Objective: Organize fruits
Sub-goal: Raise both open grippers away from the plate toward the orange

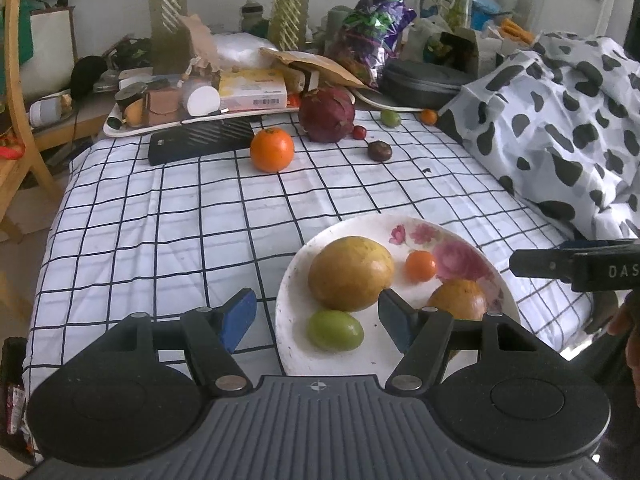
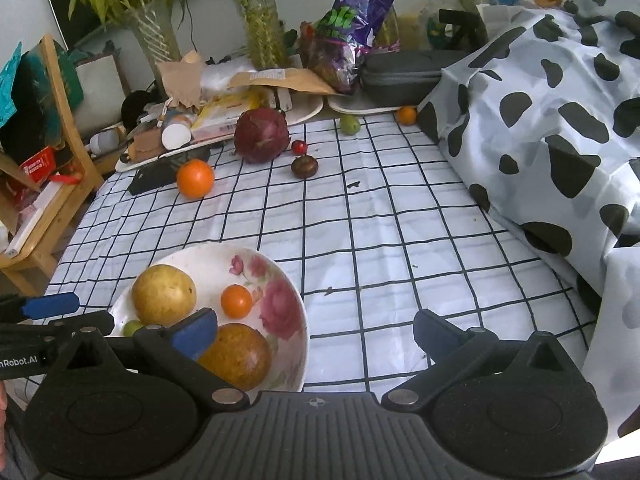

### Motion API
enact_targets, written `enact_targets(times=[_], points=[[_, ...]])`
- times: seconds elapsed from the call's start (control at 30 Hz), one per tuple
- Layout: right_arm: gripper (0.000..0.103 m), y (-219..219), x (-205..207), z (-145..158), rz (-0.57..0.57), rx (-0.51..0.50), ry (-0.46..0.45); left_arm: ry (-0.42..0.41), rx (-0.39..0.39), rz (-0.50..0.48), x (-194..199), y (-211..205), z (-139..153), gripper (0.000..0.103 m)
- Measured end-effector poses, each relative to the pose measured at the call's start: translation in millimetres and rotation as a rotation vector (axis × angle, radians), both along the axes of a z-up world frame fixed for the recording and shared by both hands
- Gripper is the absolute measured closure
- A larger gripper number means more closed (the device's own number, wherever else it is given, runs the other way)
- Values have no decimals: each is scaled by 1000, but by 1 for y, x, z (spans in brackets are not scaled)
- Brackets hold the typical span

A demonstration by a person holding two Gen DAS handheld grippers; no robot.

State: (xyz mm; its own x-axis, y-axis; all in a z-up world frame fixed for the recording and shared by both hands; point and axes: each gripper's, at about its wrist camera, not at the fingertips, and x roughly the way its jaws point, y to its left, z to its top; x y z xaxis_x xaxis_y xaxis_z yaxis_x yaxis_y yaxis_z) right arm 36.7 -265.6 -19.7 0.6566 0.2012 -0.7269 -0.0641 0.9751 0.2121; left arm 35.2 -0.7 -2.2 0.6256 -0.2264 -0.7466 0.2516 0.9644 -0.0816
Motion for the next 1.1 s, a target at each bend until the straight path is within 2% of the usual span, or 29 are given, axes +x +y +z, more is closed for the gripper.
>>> enact_targets(times=[0.47, 0.73, 1.1], points=[[0, 6, 4, 3, -1, -35, -34, -26, -22, 43, 9, 9, 7, 37], [0, 9, 22, 2, -9, -82, -59, -71, 29, 17, 26, 7, 10, 37], [0, 12, 53, 5, 5, -144, -92, -96, 57, 4, 58, 7, 11, 37]])
